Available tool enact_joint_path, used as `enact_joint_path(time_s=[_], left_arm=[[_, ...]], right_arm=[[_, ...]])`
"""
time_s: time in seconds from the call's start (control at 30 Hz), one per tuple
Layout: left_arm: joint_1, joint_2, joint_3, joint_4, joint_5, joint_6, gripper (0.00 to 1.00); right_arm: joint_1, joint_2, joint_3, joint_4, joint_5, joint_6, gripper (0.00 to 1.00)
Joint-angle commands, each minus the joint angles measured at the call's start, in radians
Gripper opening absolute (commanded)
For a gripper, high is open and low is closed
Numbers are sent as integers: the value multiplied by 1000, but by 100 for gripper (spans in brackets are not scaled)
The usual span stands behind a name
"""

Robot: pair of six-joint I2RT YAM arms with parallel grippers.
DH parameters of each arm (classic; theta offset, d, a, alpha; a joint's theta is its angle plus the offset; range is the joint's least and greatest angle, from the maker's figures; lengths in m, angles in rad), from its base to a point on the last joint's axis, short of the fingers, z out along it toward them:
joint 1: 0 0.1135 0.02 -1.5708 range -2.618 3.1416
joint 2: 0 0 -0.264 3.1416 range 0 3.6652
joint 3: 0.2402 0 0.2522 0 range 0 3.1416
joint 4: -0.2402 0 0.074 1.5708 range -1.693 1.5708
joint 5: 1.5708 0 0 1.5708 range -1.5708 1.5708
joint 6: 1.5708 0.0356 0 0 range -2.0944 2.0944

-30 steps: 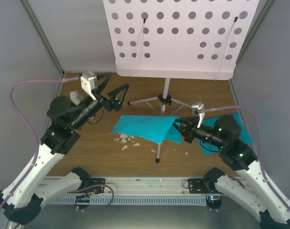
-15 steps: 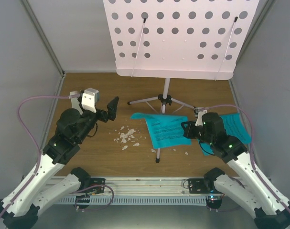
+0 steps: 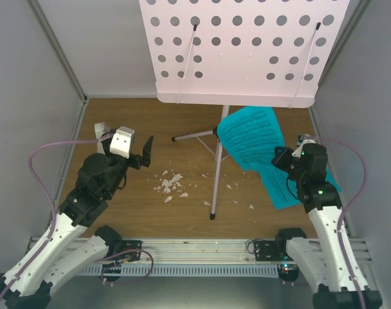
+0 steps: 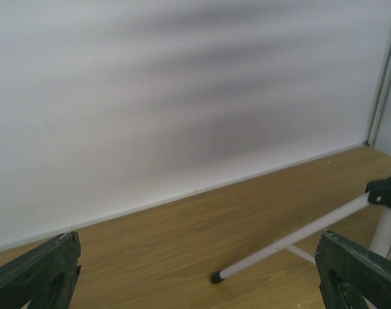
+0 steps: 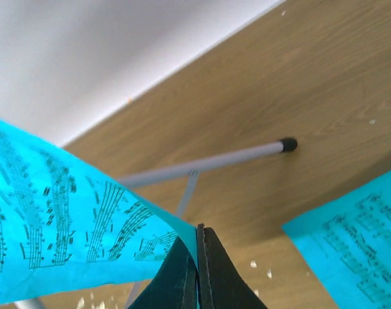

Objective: Pack up the instrument practice props

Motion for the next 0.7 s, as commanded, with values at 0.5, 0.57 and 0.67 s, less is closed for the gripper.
enact_joint_path(time_s=[0.5, 0.57, 0.67], left_arm=[[5, -60, -170, 153, -39, 62, 99], [5, -65, -179, 153, -29, 55, 99], [5, -74, -187, 152, -17, 49, 99]], right_arm=[[-517, -16, -318, 539, -492, 580, 1], [-519, -27, -341, 581, -479, 620, 1], [-521, -43, -332, 553, -437, 618, 0]])
